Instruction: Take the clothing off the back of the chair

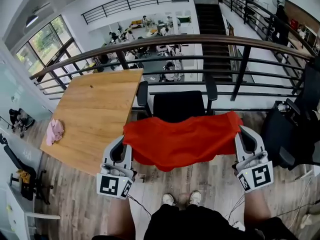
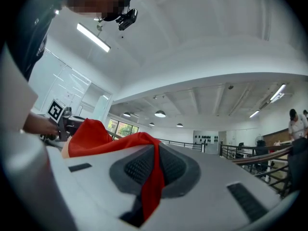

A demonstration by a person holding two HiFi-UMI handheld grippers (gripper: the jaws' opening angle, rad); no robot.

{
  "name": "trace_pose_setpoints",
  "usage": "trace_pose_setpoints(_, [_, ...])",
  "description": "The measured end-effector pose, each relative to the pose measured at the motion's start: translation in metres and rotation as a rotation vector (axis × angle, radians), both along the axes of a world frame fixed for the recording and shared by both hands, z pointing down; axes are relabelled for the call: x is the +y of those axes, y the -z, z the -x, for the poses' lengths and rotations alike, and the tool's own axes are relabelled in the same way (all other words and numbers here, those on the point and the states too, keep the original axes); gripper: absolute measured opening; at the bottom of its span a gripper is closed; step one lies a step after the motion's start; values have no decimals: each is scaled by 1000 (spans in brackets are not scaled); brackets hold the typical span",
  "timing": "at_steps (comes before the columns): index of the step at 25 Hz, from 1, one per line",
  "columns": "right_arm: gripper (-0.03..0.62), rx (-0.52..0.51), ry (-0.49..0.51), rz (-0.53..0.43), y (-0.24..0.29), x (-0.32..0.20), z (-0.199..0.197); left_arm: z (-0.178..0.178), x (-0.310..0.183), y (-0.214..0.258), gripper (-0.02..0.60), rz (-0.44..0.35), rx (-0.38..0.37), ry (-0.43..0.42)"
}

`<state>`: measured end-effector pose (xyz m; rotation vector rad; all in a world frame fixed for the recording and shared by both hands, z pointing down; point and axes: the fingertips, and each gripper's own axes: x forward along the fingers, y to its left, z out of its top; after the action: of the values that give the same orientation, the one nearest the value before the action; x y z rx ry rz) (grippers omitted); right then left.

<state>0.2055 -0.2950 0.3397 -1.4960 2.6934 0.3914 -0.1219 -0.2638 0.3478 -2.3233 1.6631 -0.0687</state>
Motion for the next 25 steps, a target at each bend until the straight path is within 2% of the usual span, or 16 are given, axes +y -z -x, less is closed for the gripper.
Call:
trace_pose_setpoints(4, [26,-3,14,1,-2,19,9,-11,15,-1,35,7,-18,-6])
trace_pose_setpoints(8, [26,-5,-8,11,-7,44,16,-14,37,-10,35,21,16,-33])
trace_pose_setpoints(19, [26,-18,-63,49,-24,112,44,19,99,-35,37,57,54,-60])
trace_pose_setpoints(25, [26,-3,-71,65,-33,137,42,25,118,-51,37,91,62,-56])
